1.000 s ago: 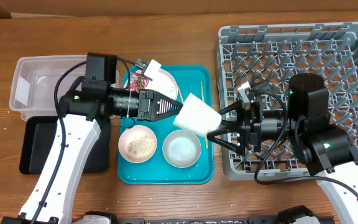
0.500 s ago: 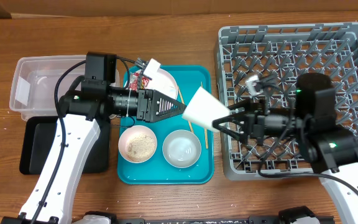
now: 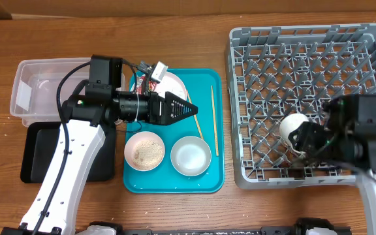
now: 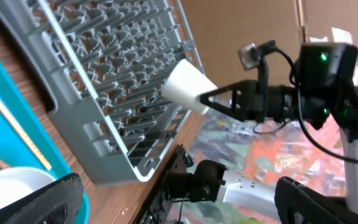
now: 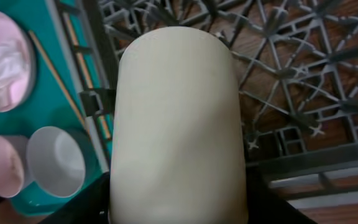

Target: Sort waste into correct bins and load items into the dishwasher

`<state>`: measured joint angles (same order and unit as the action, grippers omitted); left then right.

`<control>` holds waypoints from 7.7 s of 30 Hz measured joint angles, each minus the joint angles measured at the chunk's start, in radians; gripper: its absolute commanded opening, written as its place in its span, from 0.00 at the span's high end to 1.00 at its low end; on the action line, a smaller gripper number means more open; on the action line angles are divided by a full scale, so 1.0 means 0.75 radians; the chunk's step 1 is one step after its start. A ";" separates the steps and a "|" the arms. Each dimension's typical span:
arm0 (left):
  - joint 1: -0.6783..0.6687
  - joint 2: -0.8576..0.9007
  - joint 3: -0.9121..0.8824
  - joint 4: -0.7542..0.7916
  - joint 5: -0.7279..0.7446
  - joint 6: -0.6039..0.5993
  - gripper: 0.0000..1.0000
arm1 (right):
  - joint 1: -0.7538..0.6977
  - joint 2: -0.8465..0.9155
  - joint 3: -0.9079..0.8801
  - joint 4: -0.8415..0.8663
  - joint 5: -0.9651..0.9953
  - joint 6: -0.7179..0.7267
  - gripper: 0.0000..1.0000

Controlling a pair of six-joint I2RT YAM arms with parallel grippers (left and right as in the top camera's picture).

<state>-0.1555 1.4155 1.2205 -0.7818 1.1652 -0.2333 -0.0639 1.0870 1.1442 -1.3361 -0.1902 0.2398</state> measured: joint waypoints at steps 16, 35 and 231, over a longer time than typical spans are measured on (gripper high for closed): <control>0.000 0.000 0.000 -0.040 -0.096 0.001 0.00 | 0.123 0.366 0.132 -0.085 0.014 -0.021 0.52; 0.000 0.000 0.000 -0.100 -0.134 0.001 0.00 | 0.444 0.379 0.180 -0.098 0.094 0.040 0.42; 1.141 0.348 -0.398 -0.614 0.219 1.011 0.96 | 0.444 0.155 0.399 -0.015 -0.062 0.095 0.00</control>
<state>0.7002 1.6768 0.9222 -1.2427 1.3293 0.5247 0.2687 1.2034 1.4433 -1.3472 -0.2363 0.3107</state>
